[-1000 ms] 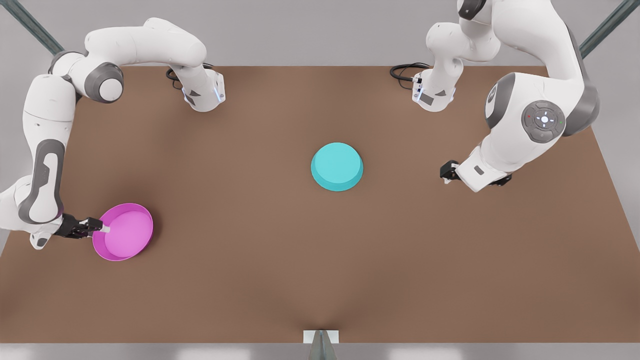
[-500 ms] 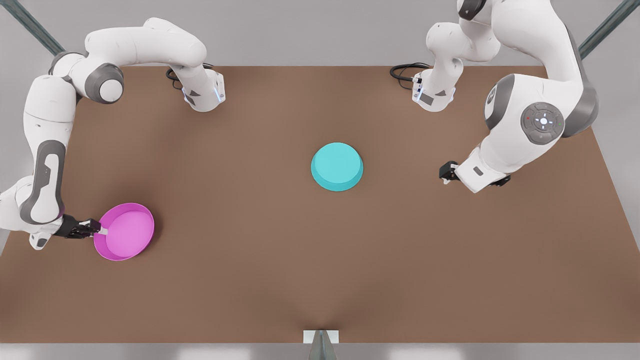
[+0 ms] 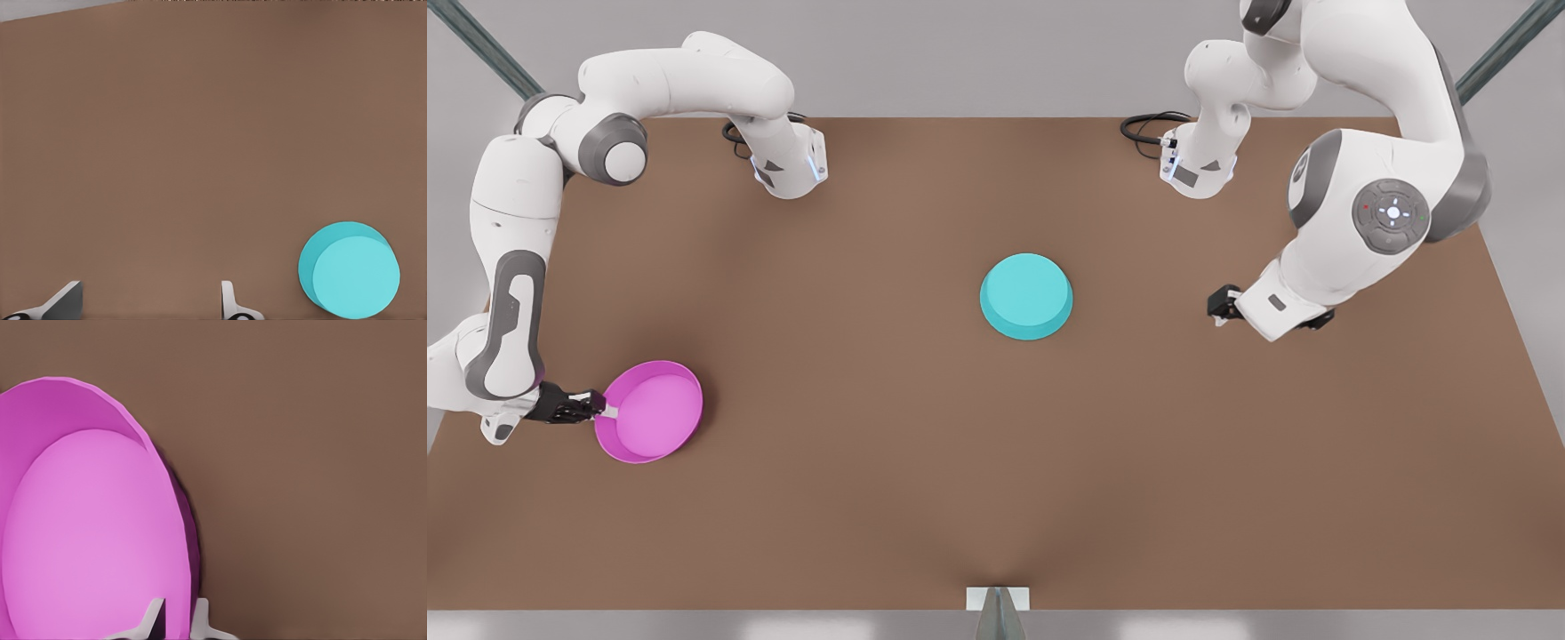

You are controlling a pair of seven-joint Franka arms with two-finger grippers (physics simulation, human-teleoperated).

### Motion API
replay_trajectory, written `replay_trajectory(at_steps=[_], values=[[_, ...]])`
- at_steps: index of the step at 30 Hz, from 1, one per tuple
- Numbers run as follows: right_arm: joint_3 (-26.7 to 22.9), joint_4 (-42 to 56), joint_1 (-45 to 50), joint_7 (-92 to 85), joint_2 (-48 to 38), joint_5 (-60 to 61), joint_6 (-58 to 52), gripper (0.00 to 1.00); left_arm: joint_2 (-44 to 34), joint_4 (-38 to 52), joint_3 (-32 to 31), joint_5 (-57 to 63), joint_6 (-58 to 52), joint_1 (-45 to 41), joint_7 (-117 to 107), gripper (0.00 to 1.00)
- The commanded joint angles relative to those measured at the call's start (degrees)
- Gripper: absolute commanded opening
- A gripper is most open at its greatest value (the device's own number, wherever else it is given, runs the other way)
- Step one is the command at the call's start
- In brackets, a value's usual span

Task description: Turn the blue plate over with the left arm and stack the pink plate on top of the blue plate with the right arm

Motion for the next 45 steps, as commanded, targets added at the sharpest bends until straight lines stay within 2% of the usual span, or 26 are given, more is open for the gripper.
replay_trajectory(at_steps=[1,5,13,18,23,32,44,45], values=[[0.0,0.0,0.0,0.0,0.1,0.0,0.0,0.25,0.0,0.0,0.0,0.0,0.0,0.0,0.0,1.0],[0.0,0.0,0.0,0.0,0.1,0.1,0.0,0.22,0.1,0.0,-0.1,0.0,-0.1,0.0,0.2,1.0],[0.0,0.1,0.0,0.4,-0.2,0.2,-1.0,0.21,0.3,0.0,-0.1,0.0,-0.1,0.0,0.2,1.0],[0.9,1.2,-0.1,0.8,-0.4,1.9,-5.2,0.21,0.4,0.0,0.0,0.0,0.0,0.0,0.2,1.0],[5.7,1.8,0.2,6.5,-1.2,2.4,-7.6,0.21,0.4,0.0,-0.1,0.0,0.0,0.0,0.2,1.0],[5.5,1.4,13.0,13.3,-4.2,2.5,-7.7,0.21,0.6,0.0,-0.1,-0.1,0.0,0.0,0.1,1.0],[5.6,0.8,25.1,17.1,-6.9,2.7,-15.6,0.21,0.3,0.0,0.1,0.0,-0.7,0.1,0.0,1.0],[6.9,0.8,25.8,17.2,-6.9,2.7,-16.3,0.21,0.3,0.0,0.2,0.0,-0.6,0.1,0.0,1.0]])
